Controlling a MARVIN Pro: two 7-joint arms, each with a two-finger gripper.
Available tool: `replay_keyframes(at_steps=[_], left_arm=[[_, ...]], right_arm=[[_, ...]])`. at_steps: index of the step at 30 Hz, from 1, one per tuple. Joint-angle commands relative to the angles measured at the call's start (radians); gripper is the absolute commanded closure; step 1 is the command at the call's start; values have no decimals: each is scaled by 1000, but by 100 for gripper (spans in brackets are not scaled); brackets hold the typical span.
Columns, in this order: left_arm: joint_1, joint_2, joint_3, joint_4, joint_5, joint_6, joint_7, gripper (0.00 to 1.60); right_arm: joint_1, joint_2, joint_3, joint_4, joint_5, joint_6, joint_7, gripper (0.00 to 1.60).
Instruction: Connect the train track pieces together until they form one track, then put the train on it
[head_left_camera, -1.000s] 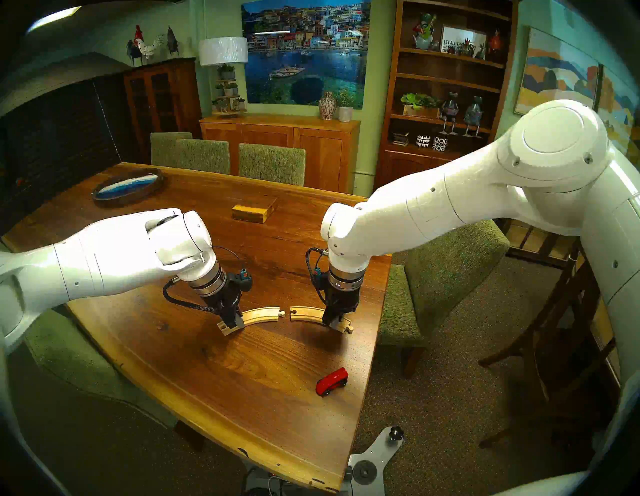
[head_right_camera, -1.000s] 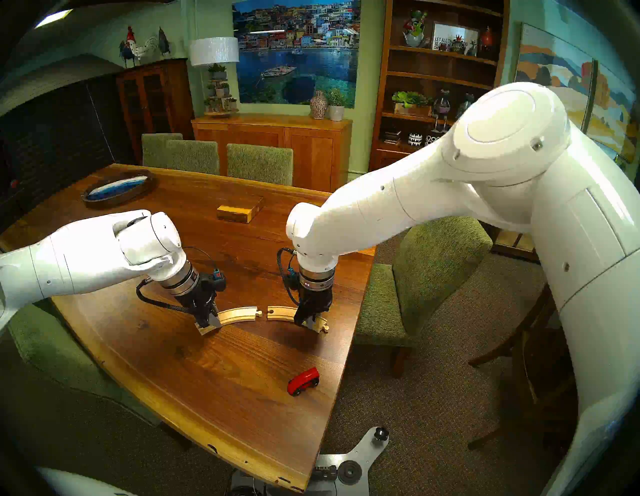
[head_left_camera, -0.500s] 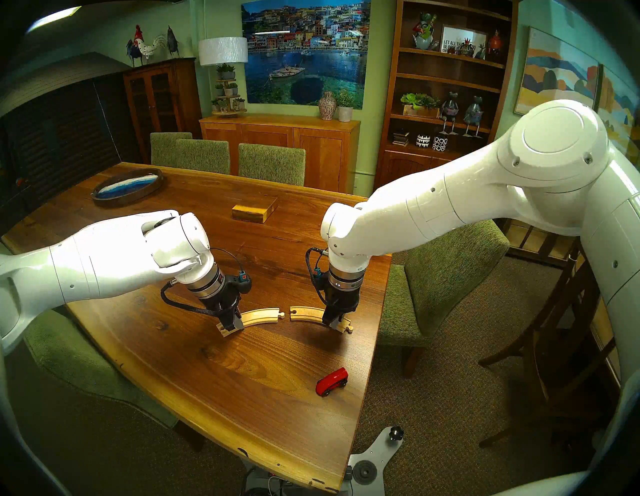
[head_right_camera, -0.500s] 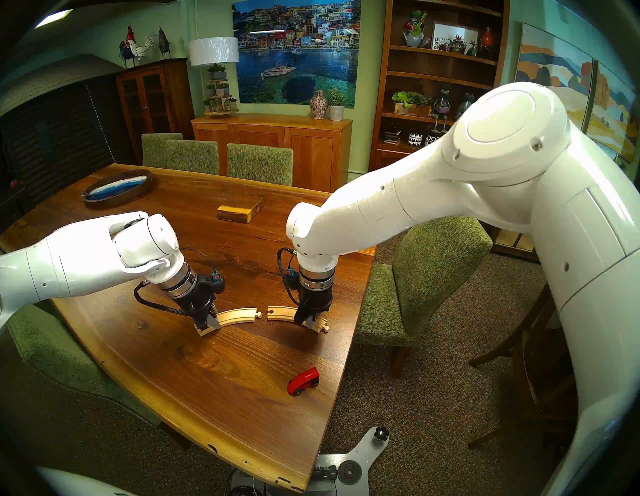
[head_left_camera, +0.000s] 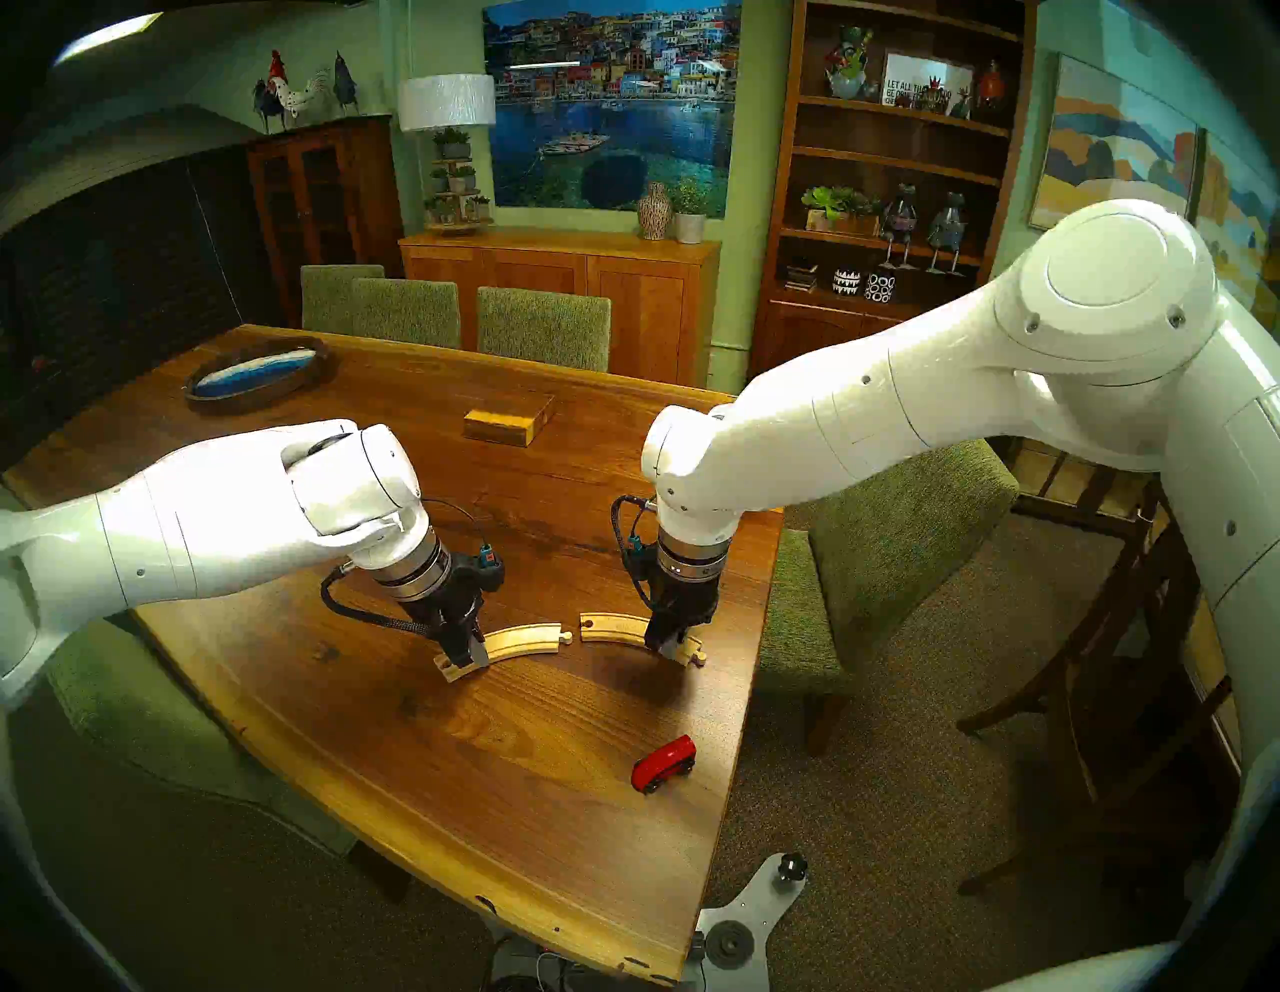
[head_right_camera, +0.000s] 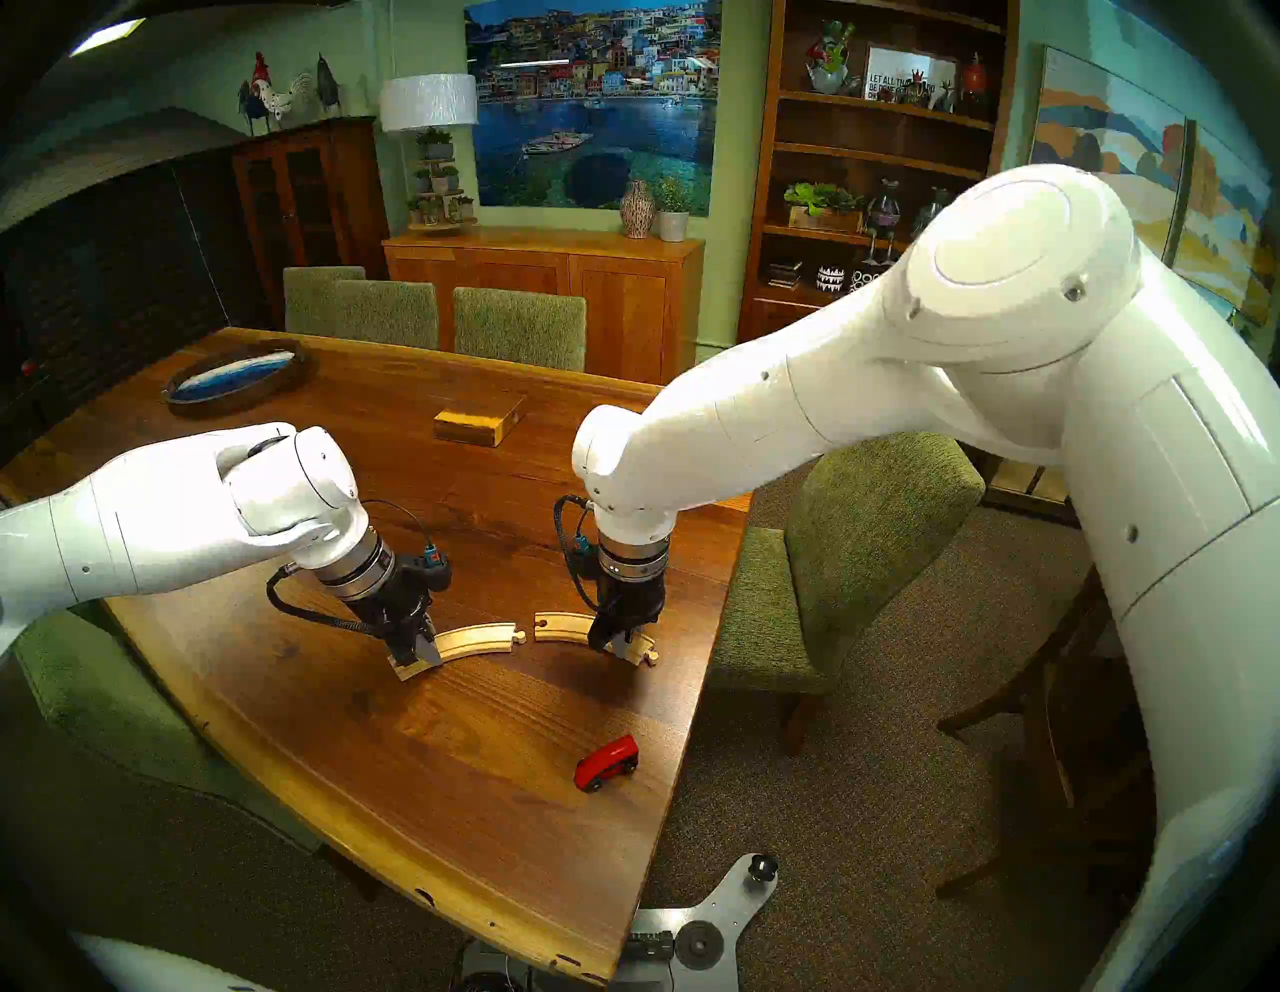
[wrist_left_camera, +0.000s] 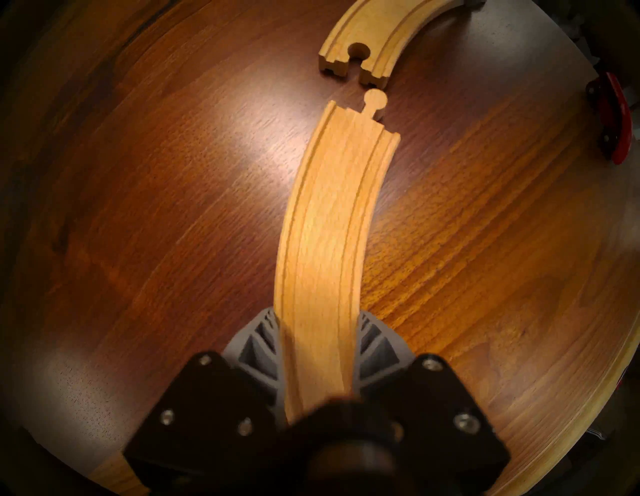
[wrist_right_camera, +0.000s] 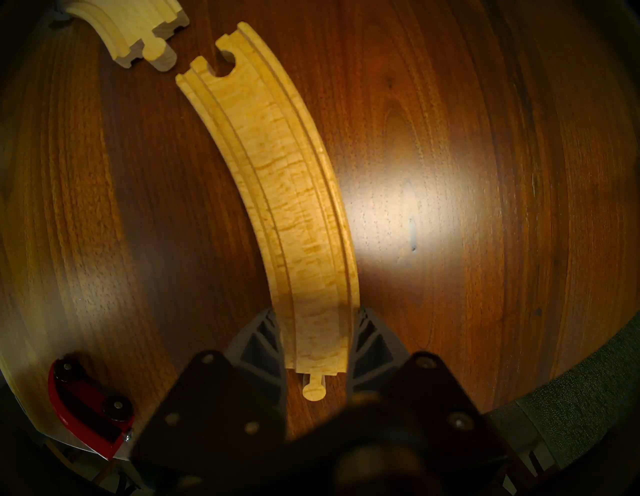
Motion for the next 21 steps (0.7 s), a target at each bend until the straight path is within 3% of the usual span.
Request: replay_keyframes(at_steps=[1, 21], left_arm=[[-40, -4, -38, -9, -4, 5, 11, 160], [-38, -22, -53, -6, -20, 25, 36, 160]], right_arm=[[6, 2, 0, 6, -2, -2, -2, 160], [6, 2, 0, 6, -2, -2, -2, 160]])
